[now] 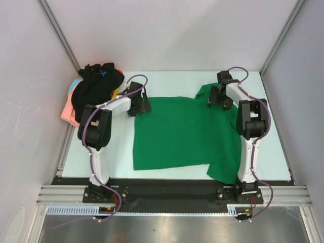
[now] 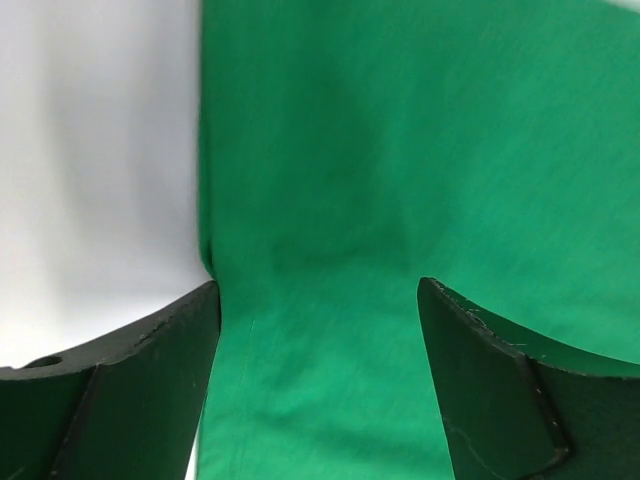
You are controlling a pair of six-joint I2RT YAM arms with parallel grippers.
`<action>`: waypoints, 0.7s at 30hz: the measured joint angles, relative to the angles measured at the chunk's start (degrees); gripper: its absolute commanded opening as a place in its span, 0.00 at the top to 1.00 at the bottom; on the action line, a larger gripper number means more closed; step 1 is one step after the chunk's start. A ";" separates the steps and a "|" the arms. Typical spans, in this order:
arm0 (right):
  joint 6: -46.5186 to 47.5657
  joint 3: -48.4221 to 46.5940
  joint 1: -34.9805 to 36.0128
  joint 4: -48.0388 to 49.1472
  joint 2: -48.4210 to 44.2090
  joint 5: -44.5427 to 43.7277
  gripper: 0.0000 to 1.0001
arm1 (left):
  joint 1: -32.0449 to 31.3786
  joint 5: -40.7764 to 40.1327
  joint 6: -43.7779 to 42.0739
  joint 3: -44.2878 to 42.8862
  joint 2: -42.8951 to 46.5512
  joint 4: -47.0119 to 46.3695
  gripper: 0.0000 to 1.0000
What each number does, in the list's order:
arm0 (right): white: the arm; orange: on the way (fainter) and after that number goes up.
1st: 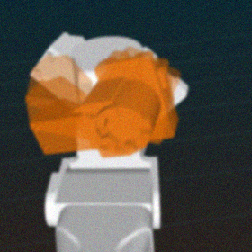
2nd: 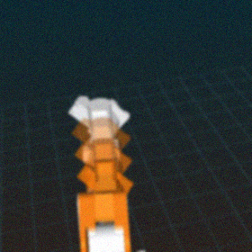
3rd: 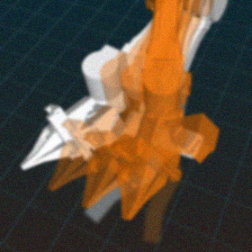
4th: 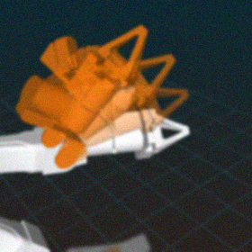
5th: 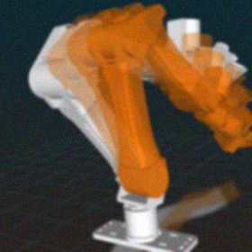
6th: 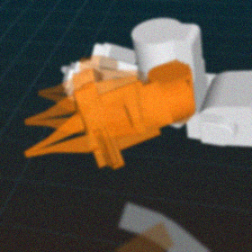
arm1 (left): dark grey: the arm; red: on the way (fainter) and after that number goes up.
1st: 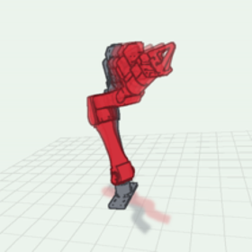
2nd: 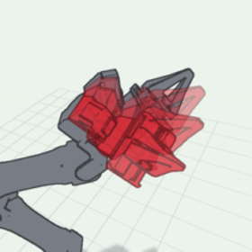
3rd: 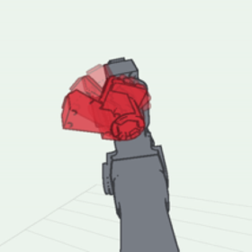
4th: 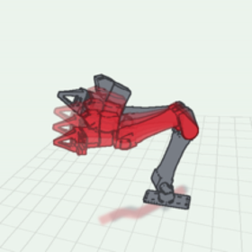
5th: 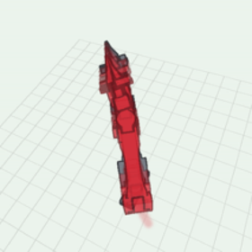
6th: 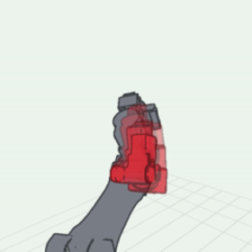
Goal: Fold and stack the t-shirts
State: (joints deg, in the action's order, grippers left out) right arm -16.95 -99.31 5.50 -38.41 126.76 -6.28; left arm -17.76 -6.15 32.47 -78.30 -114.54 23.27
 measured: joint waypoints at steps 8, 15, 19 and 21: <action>-0.20 -19.28 -2.01 -5.79 11.21 1.27 0.16 | 2.49 0.87 -0.35 -17.42 -10.95 4.70 0.18; -3.87 -35.74 -4.20 -7.26 20.28 6.69 0.01 | 7.67 1.09 -3.08 -50.38 -28.33 16.26 0.16; -6.58 -34.75 -5.49 -4.04 20.06 12.48 0.00 | 9.27 1.62 -4.37 -63.01 -33.27 17.81 0.17; -7.17 -31.85 -5.92 -1.51 18.62 13.86 0.00 | 9.20 1.31 -4.68 -60.74 -30.86 17.90 0.17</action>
State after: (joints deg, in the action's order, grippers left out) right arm -24.12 -131.15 -0.43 -39.92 145.38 7.57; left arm -8.56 -4.84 27.79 -139.04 -145.40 41.17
